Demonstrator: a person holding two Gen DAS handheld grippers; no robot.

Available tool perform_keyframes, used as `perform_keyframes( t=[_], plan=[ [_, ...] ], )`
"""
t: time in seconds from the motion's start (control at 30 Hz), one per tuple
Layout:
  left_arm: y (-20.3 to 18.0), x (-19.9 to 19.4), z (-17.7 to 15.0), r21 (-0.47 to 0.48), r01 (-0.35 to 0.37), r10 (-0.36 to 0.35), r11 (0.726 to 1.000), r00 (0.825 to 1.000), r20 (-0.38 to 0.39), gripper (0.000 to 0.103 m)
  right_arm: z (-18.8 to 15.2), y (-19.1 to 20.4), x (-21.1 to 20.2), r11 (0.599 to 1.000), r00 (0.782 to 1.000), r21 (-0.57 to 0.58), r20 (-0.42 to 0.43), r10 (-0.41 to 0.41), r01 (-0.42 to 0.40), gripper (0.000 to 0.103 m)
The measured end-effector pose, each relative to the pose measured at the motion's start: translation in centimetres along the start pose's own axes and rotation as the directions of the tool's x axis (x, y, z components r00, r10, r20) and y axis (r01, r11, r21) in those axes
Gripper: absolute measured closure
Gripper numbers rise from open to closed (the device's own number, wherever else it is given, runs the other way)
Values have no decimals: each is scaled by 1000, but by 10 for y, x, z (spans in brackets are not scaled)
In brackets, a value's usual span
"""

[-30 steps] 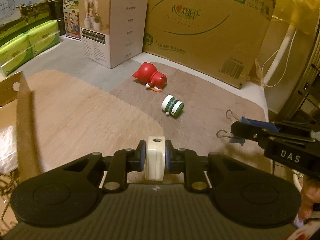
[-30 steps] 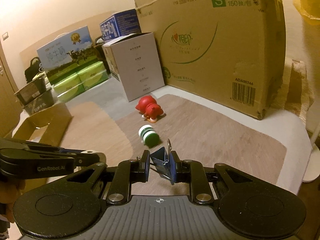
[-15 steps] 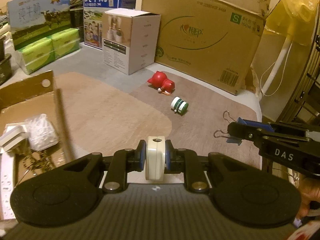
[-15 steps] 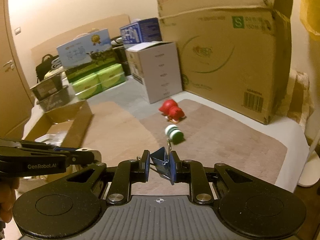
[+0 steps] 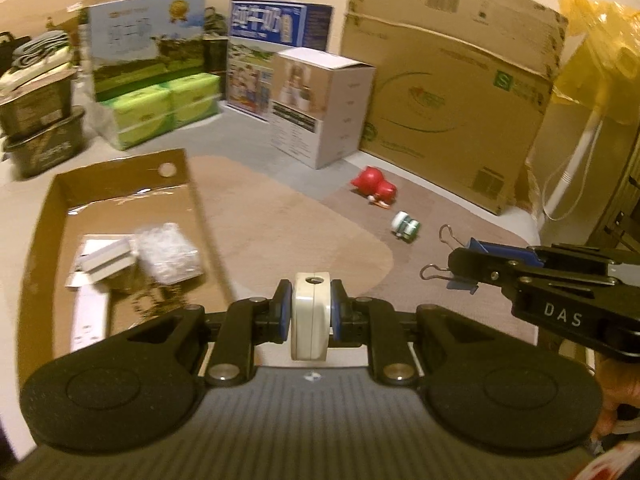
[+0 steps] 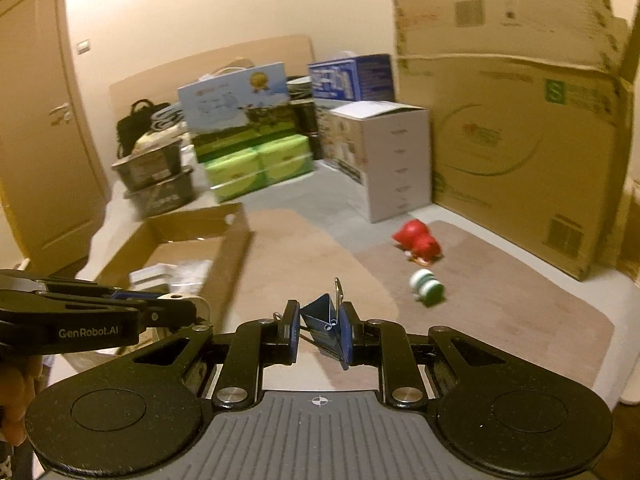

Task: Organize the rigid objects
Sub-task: 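Carry the plug adapter and binder clip over the cardboard box with both tools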

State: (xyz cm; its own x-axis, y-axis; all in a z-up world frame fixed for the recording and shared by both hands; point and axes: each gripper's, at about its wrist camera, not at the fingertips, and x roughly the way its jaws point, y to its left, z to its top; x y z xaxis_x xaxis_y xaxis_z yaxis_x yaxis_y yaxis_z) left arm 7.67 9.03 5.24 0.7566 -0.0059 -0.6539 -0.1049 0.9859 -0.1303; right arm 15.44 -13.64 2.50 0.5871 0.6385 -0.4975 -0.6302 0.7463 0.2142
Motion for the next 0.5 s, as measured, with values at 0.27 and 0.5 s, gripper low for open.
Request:
perform_keyframes(
  t=[0.27, 0.5],
  plan=[
    [38, -24, -4, -48, -65, 66, 997, 998, 20, 86, 7, 36, 12, 997, 998, -47, -6, 64, -65, 82],
    [67, -36, -8, -84, -107, 109, 991, 994, 25, 86, 12, 64, 25, 990, 994, -84, -20, 111, -112, 83]
  ],
)
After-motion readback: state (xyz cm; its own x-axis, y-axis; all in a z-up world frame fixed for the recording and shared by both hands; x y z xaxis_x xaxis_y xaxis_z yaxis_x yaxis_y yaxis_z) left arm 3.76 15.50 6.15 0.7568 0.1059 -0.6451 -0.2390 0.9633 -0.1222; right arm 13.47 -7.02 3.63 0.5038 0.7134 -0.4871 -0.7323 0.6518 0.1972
